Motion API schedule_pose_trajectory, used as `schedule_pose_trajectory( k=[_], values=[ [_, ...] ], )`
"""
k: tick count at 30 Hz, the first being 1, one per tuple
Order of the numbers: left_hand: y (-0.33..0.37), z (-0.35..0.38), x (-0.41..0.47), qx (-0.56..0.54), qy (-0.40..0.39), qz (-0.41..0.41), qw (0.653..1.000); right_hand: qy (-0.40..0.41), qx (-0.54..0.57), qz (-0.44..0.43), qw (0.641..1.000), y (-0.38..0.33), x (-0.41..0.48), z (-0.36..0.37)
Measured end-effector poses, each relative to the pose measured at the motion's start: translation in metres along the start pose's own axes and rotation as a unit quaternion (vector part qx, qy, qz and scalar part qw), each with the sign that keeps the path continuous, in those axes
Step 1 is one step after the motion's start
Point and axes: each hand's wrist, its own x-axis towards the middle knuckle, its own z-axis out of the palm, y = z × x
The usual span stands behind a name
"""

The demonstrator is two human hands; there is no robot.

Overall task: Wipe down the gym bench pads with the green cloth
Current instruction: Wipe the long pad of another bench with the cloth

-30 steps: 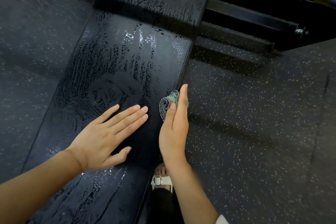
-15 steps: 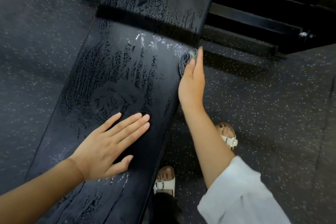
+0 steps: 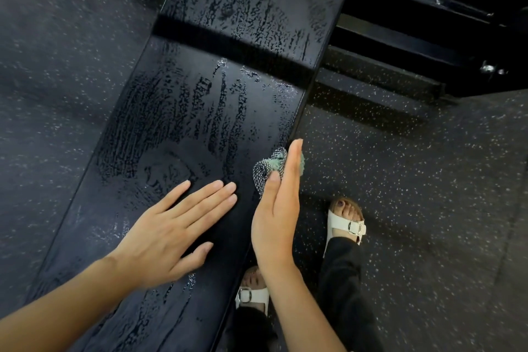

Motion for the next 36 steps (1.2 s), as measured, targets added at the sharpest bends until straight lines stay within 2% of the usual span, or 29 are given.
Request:
schedule_pose_trajectory(
  k=[7, 16, 28, 33, 36],
  values=[
    [-0.011, -0.009, 0.04, -0.012, 0.008, -0.02, 1.0, 0.002, 0.014, 0.012, 1.0, -0.003, 0.028, -0.004],
    [-0.011, -0.008, 0.041, -0.004, 0.02, -0.025, 0.999, 0.035, 0.027, 0.023, 0.999, -0.02, 0.129, -0.009],
    [-0.016, -0.016, 0.059, -0.021, 0.038, -0.026, 0.999, -0.012, 0.027, 0.013, 0.999, -0.003, 0.052, -0.013],
    [-0.053, -0.037, 0.121, -0.03, 0.092, -0.081, 0.992, -0.017, 0.027, 0.018, 0.999, -0.005, 0.054, -0.012],
    [-0.072, -0.049, 0.168, -0.018, 0.096, -0.037, 0.995, -0.023, 0.032, 0.023, 0.999, -0.006, 0.056, -0.013]
  ],
)
